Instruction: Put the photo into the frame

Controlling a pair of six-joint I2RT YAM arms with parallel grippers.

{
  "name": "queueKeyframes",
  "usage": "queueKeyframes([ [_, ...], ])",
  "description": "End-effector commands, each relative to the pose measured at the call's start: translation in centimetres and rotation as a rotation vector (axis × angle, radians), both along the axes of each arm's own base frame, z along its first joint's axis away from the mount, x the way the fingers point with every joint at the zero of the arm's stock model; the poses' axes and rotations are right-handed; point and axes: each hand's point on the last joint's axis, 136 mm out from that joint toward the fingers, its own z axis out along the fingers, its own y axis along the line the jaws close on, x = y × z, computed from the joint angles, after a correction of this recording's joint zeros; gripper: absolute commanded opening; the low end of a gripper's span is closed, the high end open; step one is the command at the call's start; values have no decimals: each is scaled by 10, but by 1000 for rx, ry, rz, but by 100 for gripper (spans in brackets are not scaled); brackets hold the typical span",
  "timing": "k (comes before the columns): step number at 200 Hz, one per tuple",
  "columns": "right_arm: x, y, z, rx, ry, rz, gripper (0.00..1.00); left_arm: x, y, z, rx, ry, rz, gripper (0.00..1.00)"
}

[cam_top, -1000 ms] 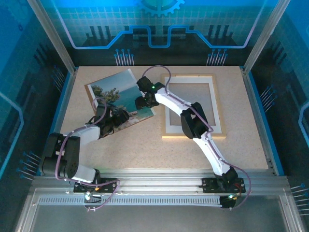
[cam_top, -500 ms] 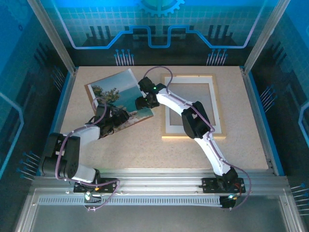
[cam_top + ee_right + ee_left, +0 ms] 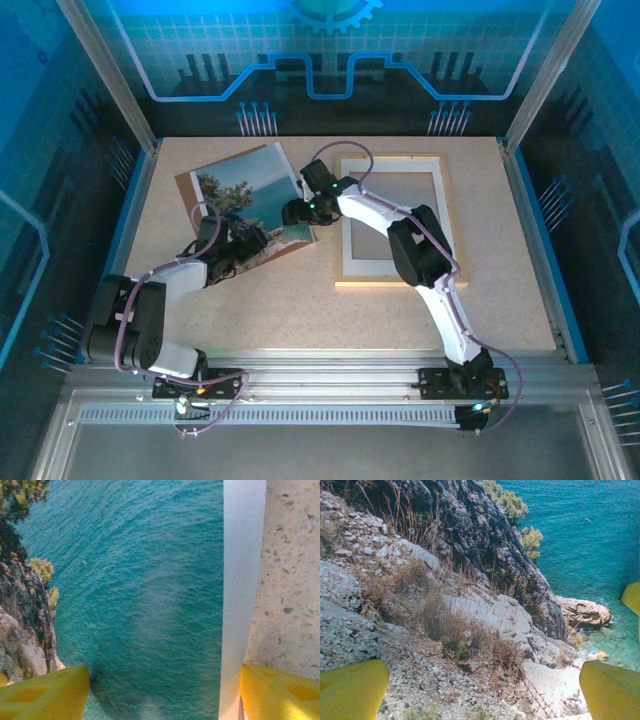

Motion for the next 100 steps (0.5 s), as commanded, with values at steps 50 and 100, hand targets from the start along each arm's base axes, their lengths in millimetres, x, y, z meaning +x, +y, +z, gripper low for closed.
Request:
queueKeyframes([
  [50,-1,10,65,228,-78,25,79,0,1,-3,-3,18,-4,99],
  [100,-2,27,73,421,-73,93,80,-1,2,-1,-2,14,-3,99],
])
